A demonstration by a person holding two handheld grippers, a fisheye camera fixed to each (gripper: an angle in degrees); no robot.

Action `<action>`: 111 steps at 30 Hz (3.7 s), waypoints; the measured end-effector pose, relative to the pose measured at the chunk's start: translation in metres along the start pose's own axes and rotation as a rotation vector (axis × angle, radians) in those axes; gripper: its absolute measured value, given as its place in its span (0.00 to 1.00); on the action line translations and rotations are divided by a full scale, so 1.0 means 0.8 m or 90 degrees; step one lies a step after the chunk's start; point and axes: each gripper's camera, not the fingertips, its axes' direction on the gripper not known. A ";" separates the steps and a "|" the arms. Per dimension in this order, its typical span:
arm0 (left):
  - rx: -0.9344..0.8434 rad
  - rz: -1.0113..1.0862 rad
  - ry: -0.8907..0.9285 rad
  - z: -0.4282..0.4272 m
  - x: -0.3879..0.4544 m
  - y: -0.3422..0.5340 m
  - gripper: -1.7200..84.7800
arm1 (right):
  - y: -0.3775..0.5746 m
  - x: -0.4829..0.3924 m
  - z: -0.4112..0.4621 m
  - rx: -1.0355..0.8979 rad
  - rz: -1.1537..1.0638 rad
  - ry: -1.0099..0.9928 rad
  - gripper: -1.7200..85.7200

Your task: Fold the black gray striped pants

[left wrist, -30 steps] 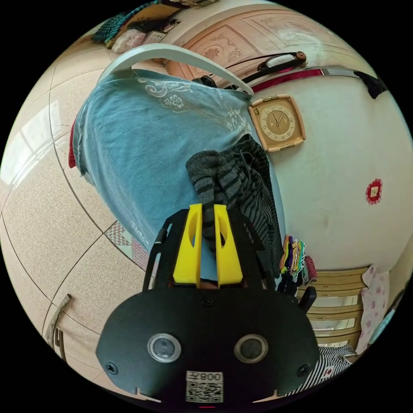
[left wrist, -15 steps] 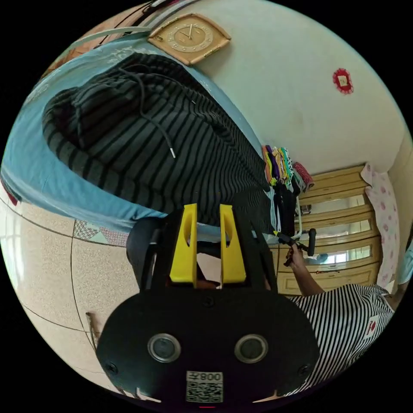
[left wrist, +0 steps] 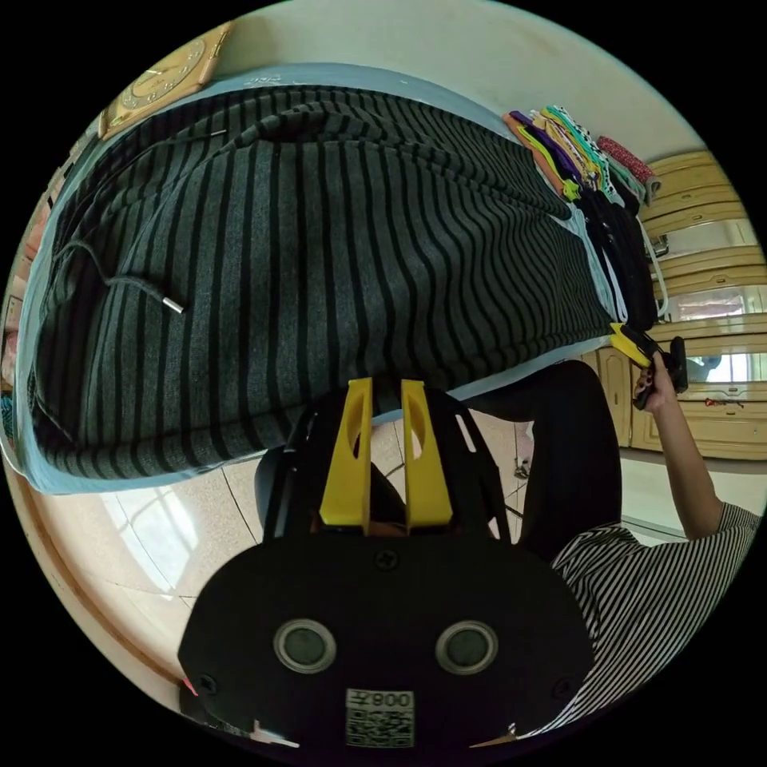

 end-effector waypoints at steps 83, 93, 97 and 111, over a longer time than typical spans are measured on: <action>0.232 -0.263 -0.138 0.406 -0.492 -0.397 0.02 | 0.040 -0.937 0.599 -0.209 -0.829 -0.004 0.02; 0.282 -0.276 -0.077 0.470 -0.556 -0.356 0.02 | 0.032 -0.986 0.579 -0.198 -0.836 -0.093 0.02; 0.272 -0.315 -0.085 0.502 -0.575 -0.374 0.02 | 0.044 -1.014 0.638 -0.223 -0.862 0.016 0.02; 0.297 -0.135 -0.171 0.502 -0.580 -0.394 0.13 | -0.055 -1.058 0.574 -0.098 -0.847 0.021 0.05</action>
